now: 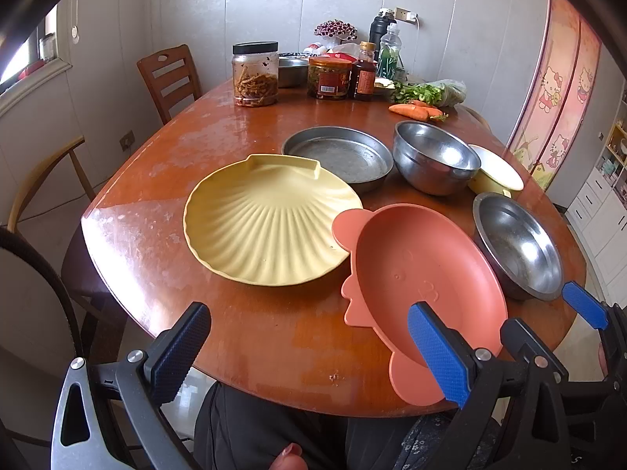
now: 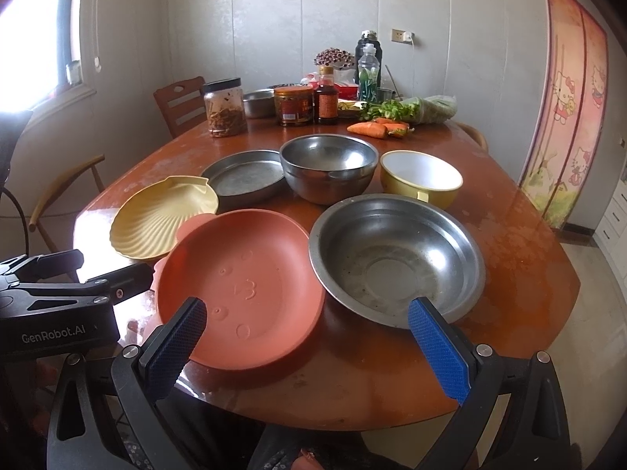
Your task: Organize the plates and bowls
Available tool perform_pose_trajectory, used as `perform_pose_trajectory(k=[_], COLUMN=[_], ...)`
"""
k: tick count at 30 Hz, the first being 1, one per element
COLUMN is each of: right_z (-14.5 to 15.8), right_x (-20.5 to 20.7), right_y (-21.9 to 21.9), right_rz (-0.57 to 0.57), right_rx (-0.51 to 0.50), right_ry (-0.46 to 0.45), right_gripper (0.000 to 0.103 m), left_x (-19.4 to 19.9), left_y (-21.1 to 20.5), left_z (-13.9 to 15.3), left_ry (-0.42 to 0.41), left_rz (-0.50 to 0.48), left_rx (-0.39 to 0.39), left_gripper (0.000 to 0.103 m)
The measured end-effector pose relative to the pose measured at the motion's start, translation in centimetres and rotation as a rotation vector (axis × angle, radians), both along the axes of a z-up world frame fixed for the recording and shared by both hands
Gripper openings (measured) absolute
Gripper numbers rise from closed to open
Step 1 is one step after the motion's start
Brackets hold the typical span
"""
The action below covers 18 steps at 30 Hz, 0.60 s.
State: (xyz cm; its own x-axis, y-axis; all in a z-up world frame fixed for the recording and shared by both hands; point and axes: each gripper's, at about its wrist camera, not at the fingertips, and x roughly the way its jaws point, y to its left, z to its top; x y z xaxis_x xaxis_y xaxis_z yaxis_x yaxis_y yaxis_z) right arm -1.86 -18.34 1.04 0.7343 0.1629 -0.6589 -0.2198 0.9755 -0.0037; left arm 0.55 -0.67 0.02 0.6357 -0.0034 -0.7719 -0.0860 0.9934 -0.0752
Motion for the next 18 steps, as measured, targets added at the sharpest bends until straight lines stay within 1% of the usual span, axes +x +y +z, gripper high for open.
perform_pose_trajectory(k=[13,18], right_z=[0.4,0.8], right_x=[-0.2,0.3], right_y=[0.7,1.2], right_rz=[0.020,0.051], right_rx=[-0.009,0.003], right_ry=[-0.023,-0.026], right_gripper=[0.103,0.103], left_x=[-0.3,-0.3], left_y=[0.7,1.8], left_z=[0.1,0.3], left_ry=[-0.010,-0.018], left_rz=[0.012,0.034], left_rx=[-0.016,-0.033], left_gripper=[0.101,0.101])
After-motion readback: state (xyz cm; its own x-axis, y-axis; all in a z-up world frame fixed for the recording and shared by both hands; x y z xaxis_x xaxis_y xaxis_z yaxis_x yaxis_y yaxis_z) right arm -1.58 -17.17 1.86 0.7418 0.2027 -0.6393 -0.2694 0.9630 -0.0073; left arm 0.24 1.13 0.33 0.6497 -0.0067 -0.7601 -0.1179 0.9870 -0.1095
